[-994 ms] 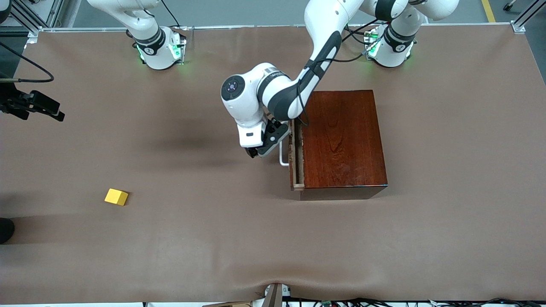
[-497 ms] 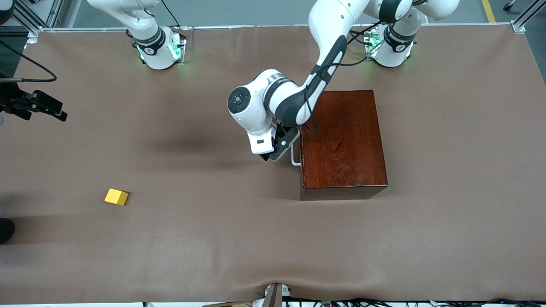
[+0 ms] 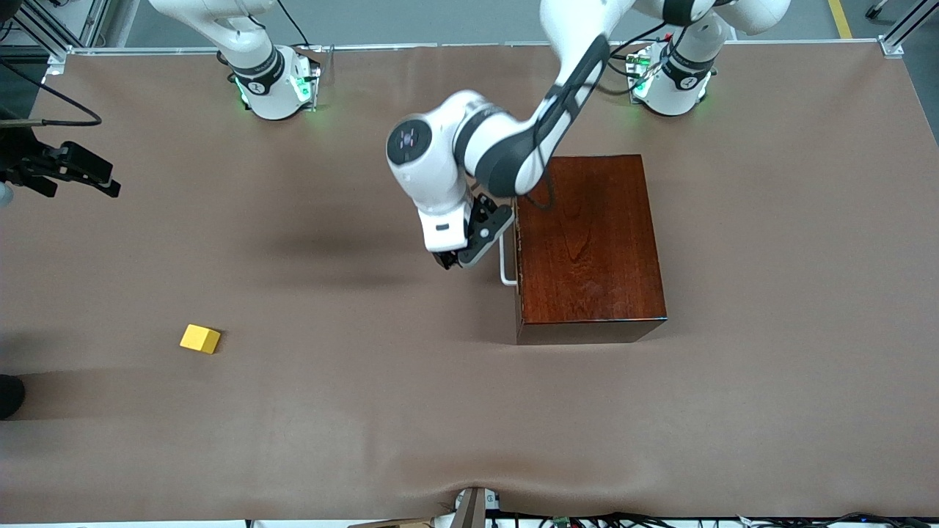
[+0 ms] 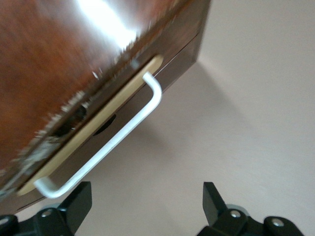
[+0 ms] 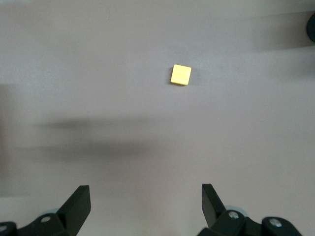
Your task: Open drawer, take yellow block, close drawer
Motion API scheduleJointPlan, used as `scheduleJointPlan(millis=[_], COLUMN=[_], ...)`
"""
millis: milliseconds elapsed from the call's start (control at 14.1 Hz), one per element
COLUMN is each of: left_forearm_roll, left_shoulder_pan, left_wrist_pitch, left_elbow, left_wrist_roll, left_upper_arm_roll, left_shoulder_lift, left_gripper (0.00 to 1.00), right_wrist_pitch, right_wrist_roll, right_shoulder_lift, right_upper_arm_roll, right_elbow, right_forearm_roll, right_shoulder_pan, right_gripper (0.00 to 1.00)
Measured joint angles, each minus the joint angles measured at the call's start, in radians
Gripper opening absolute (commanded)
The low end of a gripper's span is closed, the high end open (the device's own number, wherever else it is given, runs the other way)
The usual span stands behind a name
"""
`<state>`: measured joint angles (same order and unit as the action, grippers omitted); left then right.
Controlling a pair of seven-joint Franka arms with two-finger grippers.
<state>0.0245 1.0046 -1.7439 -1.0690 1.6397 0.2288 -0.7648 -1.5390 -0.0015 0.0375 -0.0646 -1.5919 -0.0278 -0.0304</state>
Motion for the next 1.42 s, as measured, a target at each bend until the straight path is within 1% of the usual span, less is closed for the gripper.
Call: scheduleJointPlan(millis=[142,355,710,994,1278,1349,1420], left_forearm_roll=[0.001,0.001,0.001,0.001,0.001,0.001,0.001], left_shoulder_pan=[-0.029,-0.149,-0.361,-0.486,-0.584,-0.620,-0.678], left_wrist_pitch=[0.035,0.130,0.253,0.268,0.271,0.271,0.271], left_elbow=[0.003,-0.002,-0.032,-0.146,-0.281,-0.319,-0.357], left_wrist_roll=[-0.068,-0.201,-0.520,-0.808,-1.038,-1.113,-1.194], left_upper_arm_roll=[0.009,0.014,0.011,0.009,0.007,-0.006,-0.038], left_shoulder_lift=[0.110,0.248,0.358,0.464,0.570,0.599,0.627], left_gripper=[1.00,1.00,1.00,1.00,1.00,1.00,1.00], right_wrist_pitch=[0.000,0.000,0.001,0.007,0.008,0.008,0.008], right_wrist_roll=[0.000,0.000,0.000,0.000,0.000,0.000,0.000], right_shoulder_lift=[0.000,-0.003,-0.021,-0.023,-0.022,-0.022,-0.022], right_upper_arm_roll=[-0.001,-0.004,-0.008,-0.012,-0.013,-0.013,-0.013], right_elbow=[0.000,0.000,-0.001,-0.001,-0.001,-0.001,-0.001], right_forearm_roll=[0.001,0.002,0.005,0.007,0.014,0.015,0.015], right_shoulder_pan=[0.000,0.004,0.006,0.013,0.015,0.015,0.015], right_gripper=[1.00,1.00,1.00,1.00,1.00,1.00,1.00])
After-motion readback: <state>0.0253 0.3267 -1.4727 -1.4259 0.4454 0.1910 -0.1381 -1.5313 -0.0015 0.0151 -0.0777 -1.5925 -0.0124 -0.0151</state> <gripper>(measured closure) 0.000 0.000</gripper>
